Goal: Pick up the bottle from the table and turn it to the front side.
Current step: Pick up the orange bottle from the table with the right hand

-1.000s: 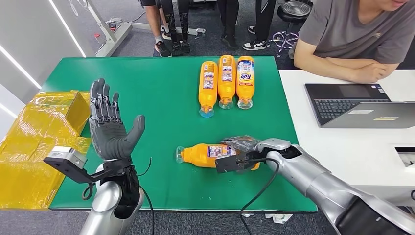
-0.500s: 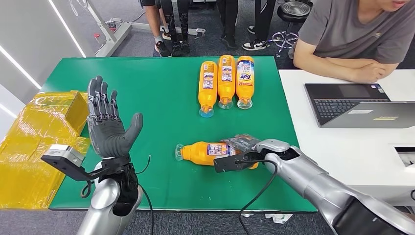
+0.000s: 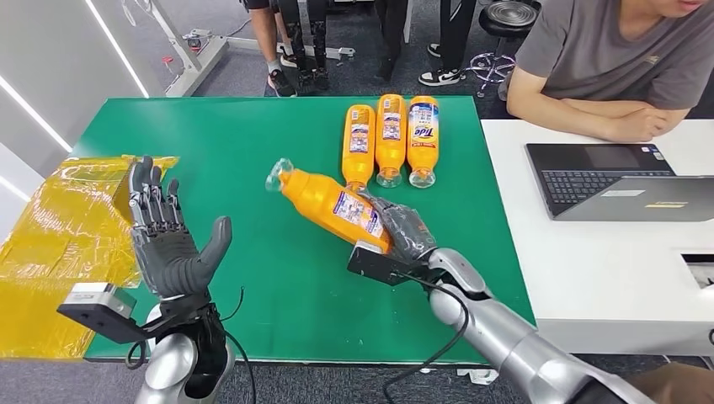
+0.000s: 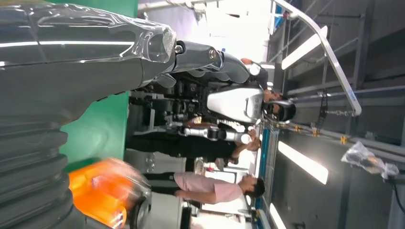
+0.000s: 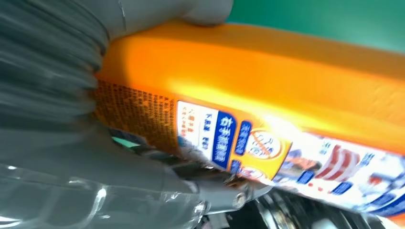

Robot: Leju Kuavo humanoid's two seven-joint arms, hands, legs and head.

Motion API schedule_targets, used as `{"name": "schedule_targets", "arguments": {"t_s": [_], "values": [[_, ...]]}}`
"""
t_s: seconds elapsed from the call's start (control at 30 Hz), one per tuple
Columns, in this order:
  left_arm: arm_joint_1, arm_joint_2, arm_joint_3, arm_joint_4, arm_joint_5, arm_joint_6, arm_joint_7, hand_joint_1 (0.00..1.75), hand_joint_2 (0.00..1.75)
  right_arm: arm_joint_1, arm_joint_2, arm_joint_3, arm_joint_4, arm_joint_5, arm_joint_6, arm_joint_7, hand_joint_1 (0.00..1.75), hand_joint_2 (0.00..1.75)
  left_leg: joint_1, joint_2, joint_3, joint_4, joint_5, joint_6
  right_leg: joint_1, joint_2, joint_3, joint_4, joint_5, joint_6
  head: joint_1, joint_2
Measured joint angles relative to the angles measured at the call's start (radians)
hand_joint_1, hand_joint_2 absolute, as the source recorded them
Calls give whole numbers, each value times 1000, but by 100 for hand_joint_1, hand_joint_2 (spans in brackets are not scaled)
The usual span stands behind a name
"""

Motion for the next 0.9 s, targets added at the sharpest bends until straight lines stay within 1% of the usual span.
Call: {"name": "schedule_targets", "arguments": {"t_s": [0.07, 0.13, 0.37, 0.57, 0.83, 0.9], "values": [[21, 0, 4, -17, 0, 1, 0, 0, 175, 73, 24, -62, -79, -30, -76, -43, 175, 175, 0, -1, -1, -1, 0, 0, 0, -1, 0, 0, -1, 0, 0, 0], [34, 0, 7, -29, 3, 0, 0, 0, 175, 132, 42, -109, -140, -48, -115, -73, 175, 175, 0, -1, -1, -1, -1, 0, 0, -1, 0, 0, -1, 0, 0, 0], [52, 6, 12, -45, 30, 0, 0, 0, 175, 251, 78, -199, -271, -83, -148, -149, 175, 175, -1, -1, -1, -1, 0, 0, 0, -1, 0, 0, 0, 0, 0, 0], [69, 21, 15, -77, 74, -3, 0, 0, 175, 270, 103, -207, -325, -94, -113, -161, 175, 175, 0, -1, -1, -1, 0, -1, 0, -1, 0, 0, 0, -1, 0, 0], [84, 33, 22, -102, 98, -20, 0, 0, 175, 266, 123, -205, -343, -103, -87, -158, 175, 175, 0, -1, -1, -1, 0, -1, 0, -1, 0, 0, 0, -1, 0, 0], [85, 36, 22, -104, 115, -39, 0, 0, 175, 263, 126, -205, -343, -103, -72, -158, 175, 175, 0, -1, -1, -1, 0, 0, 0, -1, 0, 0, 0, -1, 0, 0]]}}
